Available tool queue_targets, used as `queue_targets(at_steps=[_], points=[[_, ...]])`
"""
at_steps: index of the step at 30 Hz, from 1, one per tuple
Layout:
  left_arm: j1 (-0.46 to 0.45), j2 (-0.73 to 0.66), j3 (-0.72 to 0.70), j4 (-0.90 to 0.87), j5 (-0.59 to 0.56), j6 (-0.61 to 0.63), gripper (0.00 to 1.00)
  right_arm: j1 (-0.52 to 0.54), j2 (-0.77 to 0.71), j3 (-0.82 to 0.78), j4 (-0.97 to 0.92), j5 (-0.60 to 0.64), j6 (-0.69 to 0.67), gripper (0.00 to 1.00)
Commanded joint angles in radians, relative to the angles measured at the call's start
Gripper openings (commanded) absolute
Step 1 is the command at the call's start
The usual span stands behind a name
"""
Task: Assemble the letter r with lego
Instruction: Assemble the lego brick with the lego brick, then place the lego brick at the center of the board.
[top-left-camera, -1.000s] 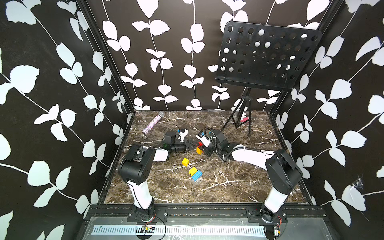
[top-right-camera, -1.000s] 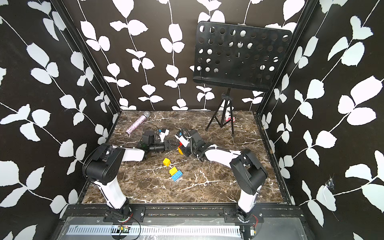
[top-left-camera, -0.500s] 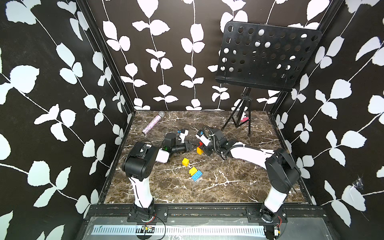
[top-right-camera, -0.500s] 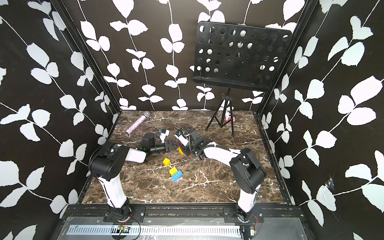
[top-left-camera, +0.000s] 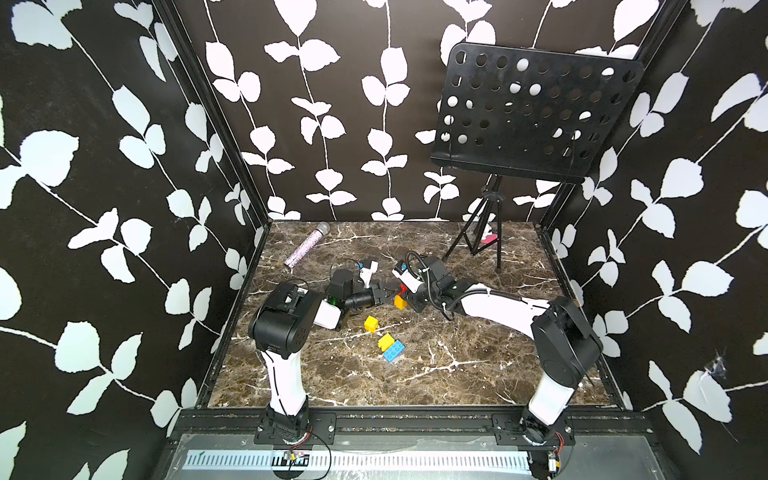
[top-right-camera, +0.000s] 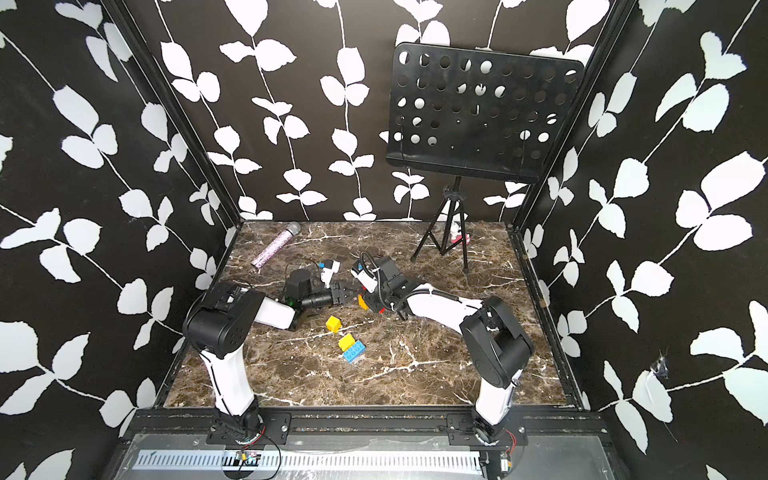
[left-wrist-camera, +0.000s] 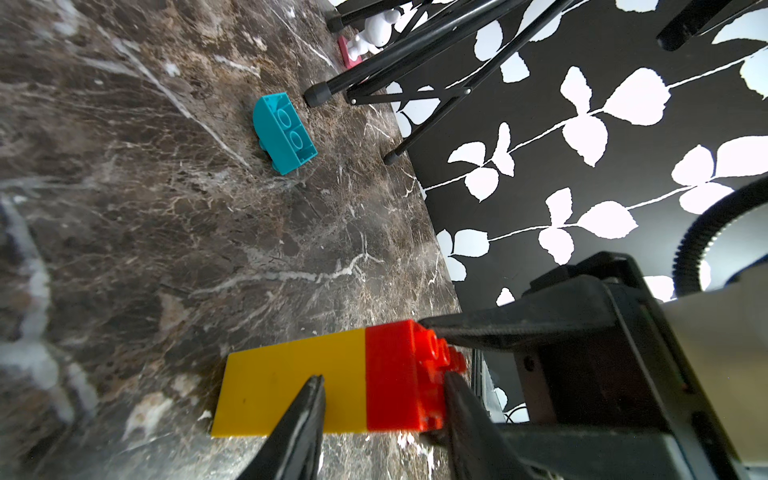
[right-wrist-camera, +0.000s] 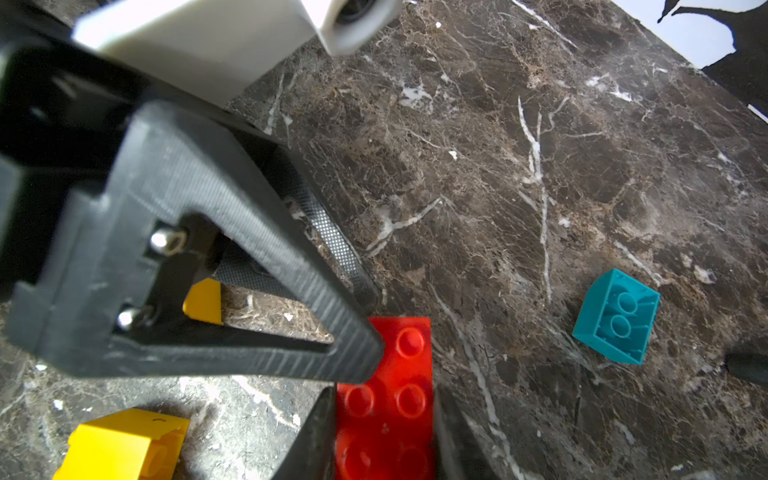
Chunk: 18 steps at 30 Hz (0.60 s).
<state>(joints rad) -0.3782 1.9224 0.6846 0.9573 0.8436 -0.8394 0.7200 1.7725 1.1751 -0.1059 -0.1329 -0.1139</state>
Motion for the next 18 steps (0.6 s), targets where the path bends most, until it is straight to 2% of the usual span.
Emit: queue_targets(at_steps=[1, 8, 9, 11, 13, 15, 16, 18], points=[[-0.01, 0.078, -0.082, -0.279, -0.073, 0.026, 0.46, -0.003, 0.058, -0.005, -0.146, 0.028, 0.009, 0.11], [-0.01, 0.061, -0.097, -0.278, -0.076, 0.021, 0.44, -0.002, 0.078, 0.001, -0.123, 0.017, 0.024, 0.08], [-0.007, 0.048, -0.094, -0.28, -0.074, 0.017, 0.47, -0.003, 0.073, 0.003, -0.122, 0.021, 0.023, 0.08], [0.0, 0.002, -0.075, -0.305, -0.074, 0.02, 0.64, -0.003, 0.056, 0.011, -0.12, 0.03, 0.017, 0.08], [0.008, -0.07, -0.027, -0.4, -0.08, 0.059, 0.75, -0.004, 0.034, 0.025, -0.121, 0.034, 0.01, 0.07], [0.013, -0.138, 0.044, -0.553, -0.105, 0.13, 0.95, -0.007, 0.015, 0.041, -0.122, 0.039, 0.005, 0.07], [0.015, -0.171, 0.089, -0.641, -0.127, 0.17, 0.99, -0.009, 0.008, 0.049, -0.121, 0.038, 0.001, 0.07], [0.03, -0.222, 0.15, -0.723, -0.148, 0.205, 0.99, -0.012, -0.003, 0.068, -0.123, 0.038, -0.006, 0.07]])
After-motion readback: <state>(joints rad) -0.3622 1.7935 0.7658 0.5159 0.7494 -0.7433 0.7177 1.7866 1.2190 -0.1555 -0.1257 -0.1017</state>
